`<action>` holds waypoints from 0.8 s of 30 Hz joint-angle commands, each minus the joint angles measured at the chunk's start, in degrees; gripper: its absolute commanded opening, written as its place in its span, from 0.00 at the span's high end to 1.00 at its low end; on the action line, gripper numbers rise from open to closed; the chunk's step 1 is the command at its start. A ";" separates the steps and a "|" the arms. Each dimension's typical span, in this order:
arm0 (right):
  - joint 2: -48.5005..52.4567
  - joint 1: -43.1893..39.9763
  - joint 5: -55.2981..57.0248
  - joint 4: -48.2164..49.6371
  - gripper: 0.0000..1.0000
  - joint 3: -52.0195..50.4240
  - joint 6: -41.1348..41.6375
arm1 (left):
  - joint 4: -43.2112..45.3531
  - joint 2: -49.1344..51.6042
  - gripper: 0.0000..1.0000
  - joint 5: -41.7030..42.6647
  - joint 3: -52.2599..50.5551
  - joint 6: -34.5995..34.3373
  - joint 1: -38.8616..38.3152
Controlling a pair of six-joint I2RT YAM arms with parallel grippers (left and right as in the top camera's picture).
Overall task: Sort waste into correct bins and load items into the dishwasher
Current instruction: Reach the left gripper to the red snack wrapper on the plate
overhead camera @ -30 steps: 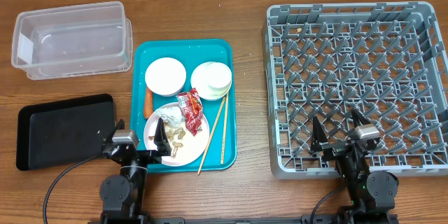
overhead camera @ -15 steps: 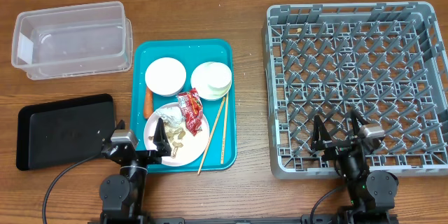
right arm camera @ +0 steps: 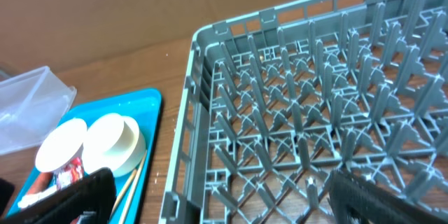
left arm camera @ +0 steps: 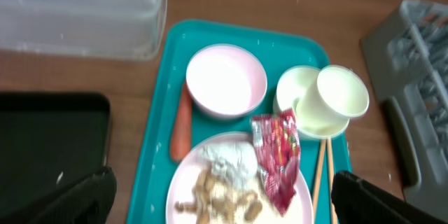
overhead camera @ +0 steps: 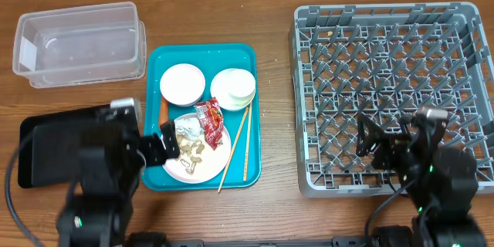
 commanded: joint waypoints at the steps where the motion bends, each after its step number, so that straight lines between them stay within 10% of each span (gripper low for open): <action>1: 9.81 0.15 -0.04 -8.59 0.00 9.73 0.24 | -11.76 13.97 0.00 3.02 15.15 0.46 -0.37; 9: 27.36 0.13 3.15 -17.46 0.00 17.00 -2.34 | -16.06 29.27 0.00 4.11 18.29 -0.76 -0.37; 24: 27.85 0.13 8.31 -17.40 0.00 16.98 -2.29 | -11.52 56.89 0.11 8.66 18.27 -6.21 -0.37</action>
